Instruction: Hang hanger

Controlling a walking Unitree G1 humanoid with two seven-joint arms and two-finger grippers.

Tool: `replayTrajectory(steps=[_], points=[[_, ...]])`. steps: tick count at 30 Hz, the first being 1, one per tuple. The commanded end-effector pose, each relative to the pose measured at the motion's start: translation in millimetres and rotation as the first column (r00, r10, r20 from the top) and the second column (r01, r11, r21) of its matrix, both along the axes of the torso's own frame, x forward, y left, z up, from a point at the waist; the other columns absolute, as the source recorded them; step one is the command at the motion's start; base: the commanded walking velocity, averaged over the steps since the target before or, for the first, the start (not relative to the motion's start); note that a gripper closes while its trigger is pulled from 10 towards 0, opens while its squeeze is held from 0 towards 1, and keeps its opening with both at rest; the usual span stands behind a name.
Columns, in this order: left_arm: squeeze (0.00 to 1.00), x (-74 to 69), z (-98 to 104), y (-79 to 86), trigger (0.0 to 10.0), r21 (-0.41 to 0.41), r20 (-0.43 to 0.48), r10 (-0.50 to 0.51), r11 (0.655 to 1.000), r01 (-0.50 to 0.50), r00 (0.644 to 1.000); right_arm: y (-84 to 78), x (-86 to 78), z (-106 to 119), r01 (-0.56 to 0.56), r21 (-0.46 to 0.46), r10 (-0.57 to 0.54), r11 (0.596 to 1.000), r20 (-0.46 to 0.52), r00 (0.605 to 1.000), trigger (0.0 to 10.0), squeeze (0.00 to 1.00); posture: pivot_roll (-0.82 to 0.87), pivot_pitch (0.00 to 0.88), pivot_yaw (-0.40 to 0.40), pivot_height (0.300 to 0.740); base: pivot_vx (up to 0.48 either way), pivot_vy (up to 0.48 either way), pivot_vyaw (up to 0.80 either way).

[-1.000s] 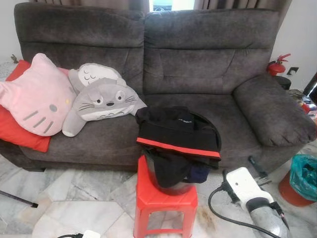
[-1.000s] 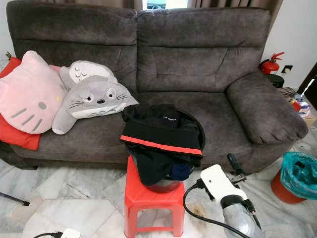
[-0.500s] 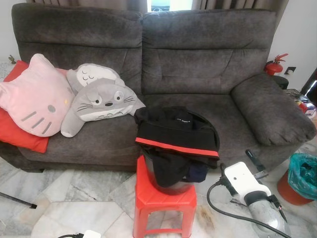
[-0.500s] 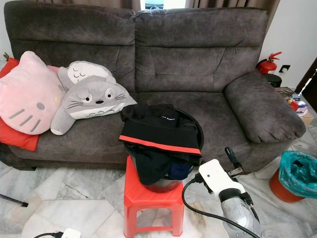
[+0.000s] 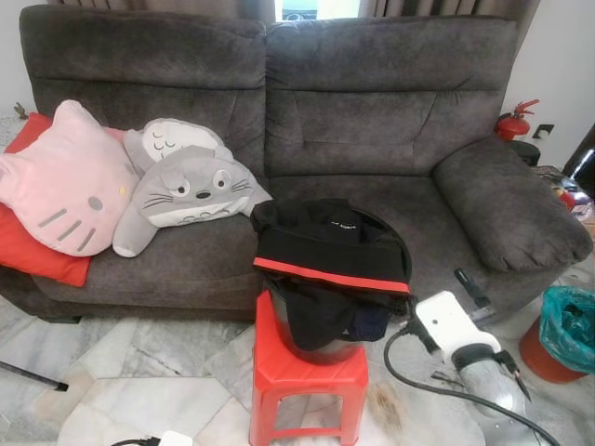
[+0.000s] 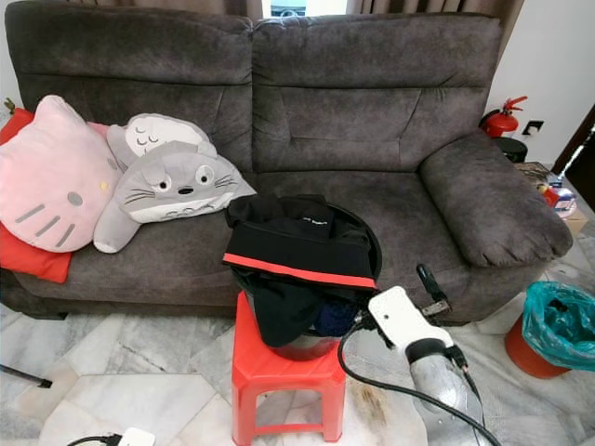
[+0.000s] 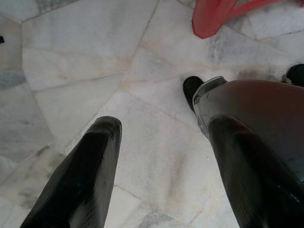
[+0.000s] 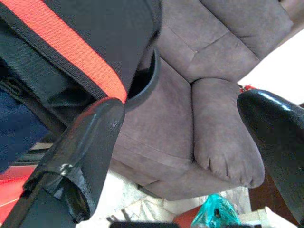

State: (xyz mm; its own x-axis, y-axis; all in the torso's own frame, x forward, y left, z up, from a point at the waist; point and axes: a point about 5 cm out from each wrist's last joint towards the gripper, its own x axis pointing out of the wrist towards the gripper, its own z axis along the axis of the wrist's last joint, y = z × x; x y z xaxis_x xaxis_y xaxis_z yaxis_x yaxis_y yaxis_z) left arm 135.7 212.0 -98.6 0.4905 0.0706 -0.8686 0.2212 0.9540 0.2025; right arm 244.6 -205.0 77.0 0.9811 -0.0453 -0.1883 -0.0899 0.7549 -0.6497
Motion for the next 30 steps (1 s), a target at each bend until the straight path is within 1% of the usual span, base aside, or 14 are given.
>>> replayTrajectory(steps=[1, 3, 7, 14, 22, 24, 30], points=[[0.00, -0.4, -0.1, 0.6, 10.0, 0.012, -0.005, -0.013, 1.000, 0.013, 1.000, 0.6, 3.4, -0.6, -0.009, 0.000, 0.009, 1.000, 0.005, 1.000, 10.0, 0.00, -0.14, 0.000, -0.015, 0.740, 0.000, 0.000, 0.00], [0.00, -0.6, -0.1, 0.8, 10.0, 0.012, -0.005, -0.014, 1.000, 0.014, 1.000, 0.9, 4.5, -0.9, -0.013, -0.005, 0.013, 1.000, 0.006, 1.000, 10.0, 0.00, -0.14, 0.000, -0.015, 0.740, 0.000, 0.000, 0.00], [0.00, -1.2, -0.1, 1.8, 10.0, 0.011, -0.006, -0.013, 1.000, 0.013, 1.000, 5.2, 6.3, -1.2, -0.031, 0.020, 0.031, 0.999, 0.005, 1.000, 10.0, 0.00, -0.14, 0.000, -0.015, 0.740, 0.000, 0.000, 0.00], [0.00, -4.0, -0.6, 3.9, 10.0, 0.012, -0.013, -0.013, 1.000, 0.013, 1.000, 9.0, 1.1, -7.9, -0.043, 0.032, 0.043, 0.999, -0.014, 0.999, 10.0, 0.00, -0.14, 0.000, -0.015, 0.740, 0.000, 0.000, 0.00], [0.00, -6.5, -1.1, 5.3, 10.0, 0.014, -0.017, -0.010, 1.000, 0.010, 1.000, 11.1, 0.9, -11.1, -0.054, 0.051, 0.056, 0.997, -0.039, 0.998, 10.0, 0.00, -0.14, 0.000, -0.017, 0.740, 0.000, 0.000, 0.00], [0.00, -6.3, -1.1, 5.0, 10.0, 0.014, -0.018, -0.011, 1.000, 0.011, 1.000, 14.6, -0.7, -16.7, -0.067, 0.058, 0.071, 0.996, -0.061, 0.996, 10.0, 0.00, -0.14, 0.000, -0.017, 0.740, 0.000, 0.000, 0.00], [0.00, -4.9, -0.9, 4.2, 10.0, 0.014, -0.017, -0.013, 1.000, 0.013, 1.000, 17.5, -0.7, -18.3, -0.071, 0.064, 0.075, 0.995, -0.066, 0.995, 10.0, 0.00, -0.14, 0.000, -0.016, 0.740, 0.000, 0.000, 0.00]])
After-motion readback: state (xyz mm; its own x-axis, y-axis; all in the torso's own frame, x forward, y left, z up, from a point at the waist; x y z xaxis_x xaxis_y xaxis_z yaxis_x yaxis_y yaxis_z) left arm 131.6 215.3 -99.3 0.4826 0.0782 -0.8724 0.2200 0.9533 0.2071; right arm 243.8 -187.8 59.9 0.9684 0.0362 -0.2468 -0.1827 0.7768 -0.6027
